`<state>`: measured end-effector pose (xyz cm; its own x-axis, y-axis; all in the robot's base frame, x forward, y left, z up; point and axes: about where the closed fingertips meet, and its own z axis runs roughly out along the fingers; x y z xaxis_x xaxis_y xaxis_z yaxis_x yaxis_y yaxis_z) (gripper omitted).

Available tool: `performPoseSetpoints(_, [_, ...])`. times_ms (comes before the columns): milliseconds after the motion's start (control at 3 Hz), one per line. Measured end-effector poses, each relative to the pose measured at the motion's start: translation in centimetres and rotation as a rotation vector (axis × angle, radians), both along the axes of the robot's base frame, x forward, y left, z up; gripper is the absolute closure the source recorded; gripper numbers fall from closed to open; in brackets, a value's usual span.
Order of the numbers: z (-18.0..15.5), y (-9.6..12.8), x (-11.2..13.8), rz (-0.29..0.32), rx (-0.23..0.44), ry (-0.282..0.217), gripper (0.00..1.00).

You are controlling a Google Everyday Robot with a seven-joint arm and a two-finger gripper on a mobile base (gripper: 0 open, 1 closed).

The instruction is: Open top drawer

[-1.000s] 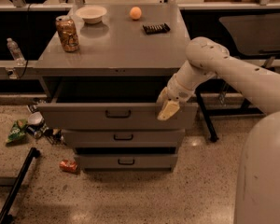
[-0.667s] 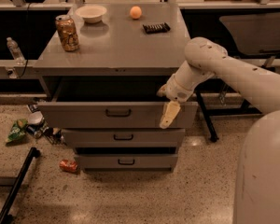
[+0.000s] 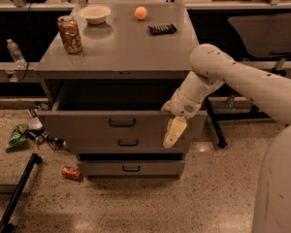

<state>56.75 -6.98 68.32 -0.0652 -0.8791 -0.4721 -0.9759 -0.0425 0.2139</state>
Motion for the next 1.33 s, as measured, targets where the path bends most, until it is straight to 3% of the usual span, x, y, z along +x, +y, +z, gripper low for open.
performPoseSetpoints(333, [0.3,0.1,-1.0,0.003,0.003,0.025,0.49])
performPoseSetpoints(667, [0.9,0.1,-1.0,0.003,0.003,0.025,0.50])
performPoseSetpoints(1000, [0.9,0.1,-1.0,0.003,0.003,0.025,0.26])
performPoseSetpoints(1333, [3.8,-0.6,-0.3,-0.027,-0.019,-0.072,0.03])
